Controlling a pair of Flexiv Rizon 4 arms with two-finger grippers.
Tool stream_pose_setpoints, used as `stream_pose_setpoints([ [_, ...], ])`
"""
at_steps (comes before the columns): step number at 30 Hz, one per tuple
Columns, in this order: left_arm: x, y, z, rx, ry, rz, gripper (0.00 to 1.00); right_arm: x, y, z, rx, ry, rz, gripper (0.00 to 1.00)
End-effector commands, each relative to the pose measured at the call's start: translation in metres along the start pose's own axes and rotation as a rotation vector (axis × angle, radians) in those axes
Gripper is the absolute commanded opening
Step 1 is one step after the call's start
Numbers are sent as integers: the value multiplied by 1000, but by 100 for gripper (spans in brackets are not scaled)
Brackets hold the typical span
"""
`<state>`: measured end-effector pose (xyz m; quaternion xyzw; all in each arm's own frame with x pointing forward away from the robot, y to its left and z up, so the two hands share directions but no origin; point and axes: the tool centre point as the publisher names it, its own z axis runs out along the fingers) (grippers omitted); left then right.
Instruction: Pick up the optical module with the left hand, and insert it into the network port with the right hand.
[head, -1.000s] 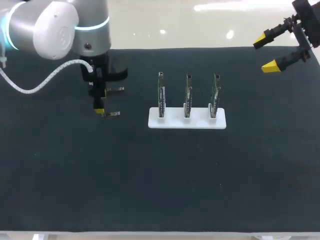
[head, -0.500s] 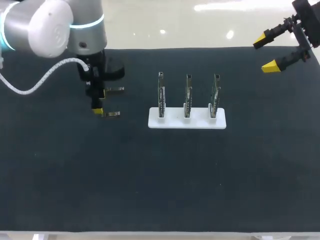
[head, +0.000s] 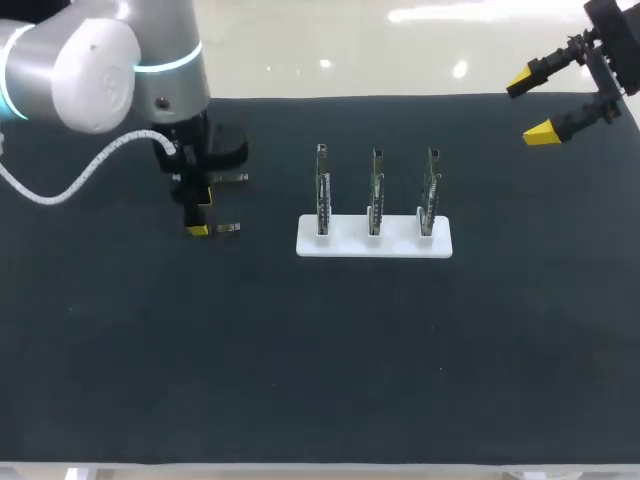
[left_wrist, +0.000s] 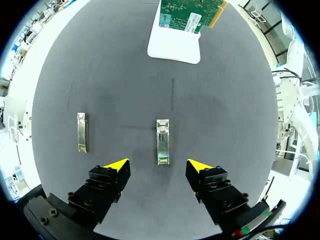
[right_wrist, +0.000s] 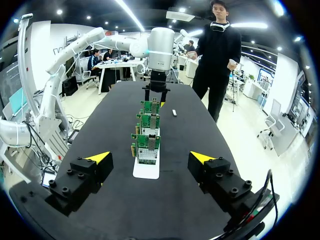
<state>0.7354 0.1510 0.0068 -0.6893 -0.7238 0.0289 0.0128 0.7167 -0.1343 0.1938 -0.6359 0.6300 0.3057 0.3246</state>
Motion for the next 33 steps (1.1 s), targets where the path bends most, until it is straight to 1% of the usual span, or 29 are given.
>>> stream_pose_setpoints([
  [1,3,-7,4,-11,-11,-1,100,0,-1,0,-1,0,0,100],
  [11,2,-9,9,-19,-22,-10,100,0,-1,0,-1,0,0,100],
  [20,-2,-7,13,-28,-31,-17,100,0,-1,0,-1,0,0,100],
  [28,-1,-8,17,-38,-32,-15,100,0,-1,0,-1,0,0,100],
  [29,-1,-8,17,-38,-33,-15,99,0,-1,0,-1,0,0,100],
  [31,-1,-8,18,-39,-37,-15,87,0,-1,0,-1,0,0,100],
  [33,-1,-8,18,-39,-38,-16,89,0,-1,0,-1,0,0,100],
])
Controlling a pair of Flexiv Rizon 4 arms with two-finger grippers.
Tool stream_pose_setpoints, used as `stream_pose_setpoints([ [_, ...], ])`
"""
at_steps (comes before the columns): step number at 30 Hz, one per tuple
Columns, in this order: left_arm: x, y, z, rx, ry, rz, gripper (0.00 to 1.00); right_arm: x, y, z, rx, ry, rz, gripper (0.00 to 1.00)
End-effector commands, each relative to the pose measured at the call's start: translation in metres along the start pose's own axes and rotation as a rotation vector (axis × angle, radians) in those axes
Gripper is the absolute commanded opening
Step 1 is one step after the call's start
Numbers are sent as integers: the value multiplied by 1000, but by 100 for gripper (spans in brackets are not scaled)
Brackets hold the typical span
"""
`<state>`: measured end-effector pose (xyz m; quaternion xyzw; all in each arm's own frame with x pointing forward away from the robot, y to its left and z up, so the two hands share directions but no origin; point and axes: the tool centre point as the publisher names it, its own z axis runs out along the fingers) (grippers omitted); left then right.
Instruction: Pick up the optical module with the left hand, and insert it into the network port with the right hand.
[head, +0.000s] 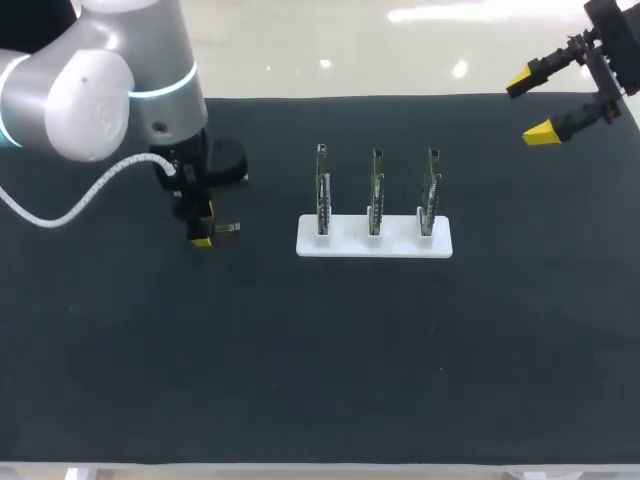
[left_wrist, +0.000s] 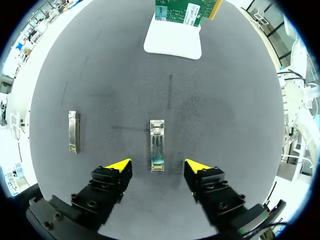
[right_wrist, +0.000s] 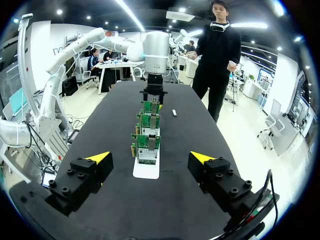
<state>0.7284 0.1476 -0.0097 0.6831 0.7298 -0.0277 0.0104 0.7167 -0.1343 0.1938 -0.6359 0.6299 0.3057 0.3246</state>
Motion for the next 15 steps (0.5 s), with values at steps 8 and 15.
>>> stream_pose_setpoints([
  [8,1,-3,3,-7,-6,1,90,0,-1,0,-1,0,0,100],
  [15,-1,-4,5,-10,-8,0,79,0,-1,0,-1,0,0,100],
])
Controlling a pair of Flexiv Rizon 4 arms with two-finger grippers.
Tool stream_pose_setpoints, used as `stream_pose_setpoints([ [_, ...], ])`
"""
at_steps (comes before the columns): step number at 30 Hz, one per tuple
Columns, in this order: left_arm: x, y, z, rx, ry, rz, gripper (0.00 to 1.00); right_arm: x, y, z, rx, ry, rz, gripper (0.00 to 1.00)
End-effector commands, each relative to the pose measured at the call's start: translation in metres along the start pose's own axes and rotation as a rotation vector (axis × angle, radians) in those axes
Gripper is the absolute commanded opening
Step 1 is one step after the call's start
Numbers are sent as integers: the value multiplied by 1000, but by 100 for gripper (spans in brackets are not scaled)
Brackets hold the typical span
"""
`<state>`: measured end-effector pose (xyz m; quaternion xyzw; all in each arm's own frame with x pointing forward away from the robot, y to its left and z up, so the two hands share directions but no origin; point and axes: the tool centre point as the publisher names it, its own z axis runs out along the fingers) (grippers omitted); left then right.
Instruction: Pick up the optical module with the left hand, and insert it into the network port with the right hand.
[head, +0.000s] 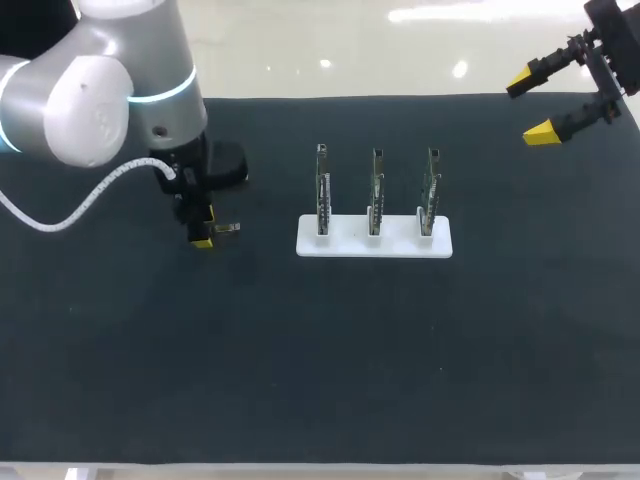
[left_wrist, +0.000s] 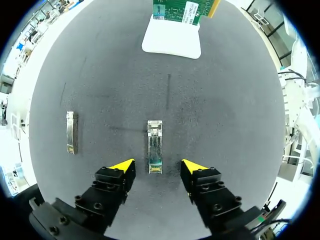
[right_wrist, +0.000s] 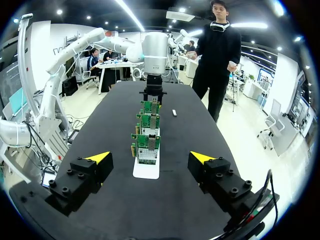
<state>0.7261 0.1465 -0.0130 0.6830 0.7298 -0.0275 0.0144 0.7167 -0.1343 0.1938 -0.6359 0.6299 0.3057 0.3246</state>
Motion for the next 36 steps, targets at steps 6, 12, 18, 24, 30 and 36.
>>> stream_pose_setpoints([
  [6,0,-1,4,-10,-1,1,54,0,-1,0,-1,0,0,100],
  [12,-1,0,-1,1,-7,-4,0,0,-1,0,-1,0,0,100],
  [18,-4,-1,-14,2,-20,-18,0,0,-1,0,-1,0,0,100],
  [24,-7,-4,-30,-9,-87,-19,0,0,-1,0,-1,0,0,100],
  [30,-8,-10,-51,-11,-202,19,0,0,-1,0,-1,0,0,100],
  [36,-12,-15,-72,3,-298,40,0,0,-1,0,-1,0,0,100],
])
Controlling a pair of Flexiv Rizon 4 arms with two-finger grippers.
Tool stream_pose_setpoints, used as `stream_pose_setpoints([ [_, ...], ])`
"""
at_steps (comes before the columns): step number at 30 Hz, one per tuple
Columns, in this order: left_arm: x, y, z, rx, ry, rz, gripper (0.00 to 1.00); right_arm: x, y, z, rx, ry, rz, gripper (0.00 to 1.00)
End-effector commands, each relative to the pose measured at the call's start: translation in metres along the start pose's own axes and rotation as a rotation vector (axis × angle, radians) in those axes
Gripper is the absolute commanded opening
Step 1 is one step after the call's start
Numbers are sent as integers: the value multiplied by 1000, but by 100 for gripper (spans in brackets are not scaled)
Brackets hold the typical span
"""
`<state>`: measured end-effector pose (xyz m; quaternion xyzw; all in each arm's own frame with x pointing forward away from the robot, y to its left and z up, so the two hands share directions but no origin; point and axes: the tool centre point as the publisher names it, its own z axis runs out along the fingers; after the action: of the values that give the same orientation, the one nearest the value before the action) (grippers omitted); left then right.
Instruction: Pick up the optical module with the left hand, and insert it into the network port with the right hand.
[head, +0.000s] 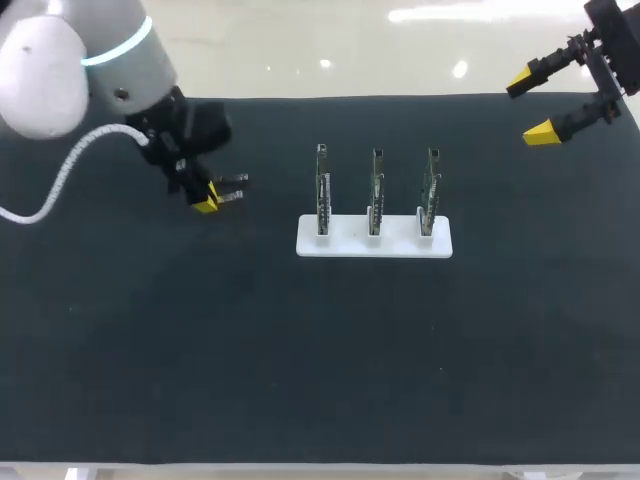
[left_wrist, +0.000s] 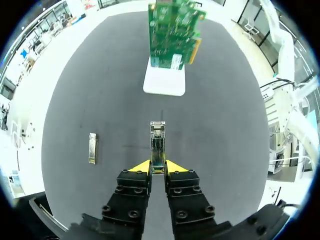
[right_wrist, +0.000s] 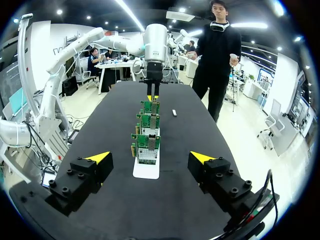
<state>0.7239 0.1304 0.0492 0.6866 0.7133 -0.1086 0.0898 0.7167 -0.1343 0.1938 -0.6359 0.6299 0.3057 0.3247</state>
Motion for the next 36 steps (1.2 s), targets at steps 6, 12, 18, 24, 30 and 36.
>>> stream_pose_setpoints([
  [6,-6,-18,-32,-18,-196,28,0,0,-1,0,-1,0,0,100],
  [12,-20,-23,-51,-23,-323,24,0,0,-1,0,-1,0,0,100],
  [18,-26,-26,-70,-12,-463,34,0,0,-1,0,-1,0,0,100],
  [24,-27,-26,-83,29,-592,84,0,0,-1,0,-1,0,0,100],
  [30,-27,-24,-92,56,-666,118,0,0,-1,0,-1,0,0,100],
  [36,-28,-23,-96,59,-691,131,0,0,-1,0,-1,0,0,100],
])
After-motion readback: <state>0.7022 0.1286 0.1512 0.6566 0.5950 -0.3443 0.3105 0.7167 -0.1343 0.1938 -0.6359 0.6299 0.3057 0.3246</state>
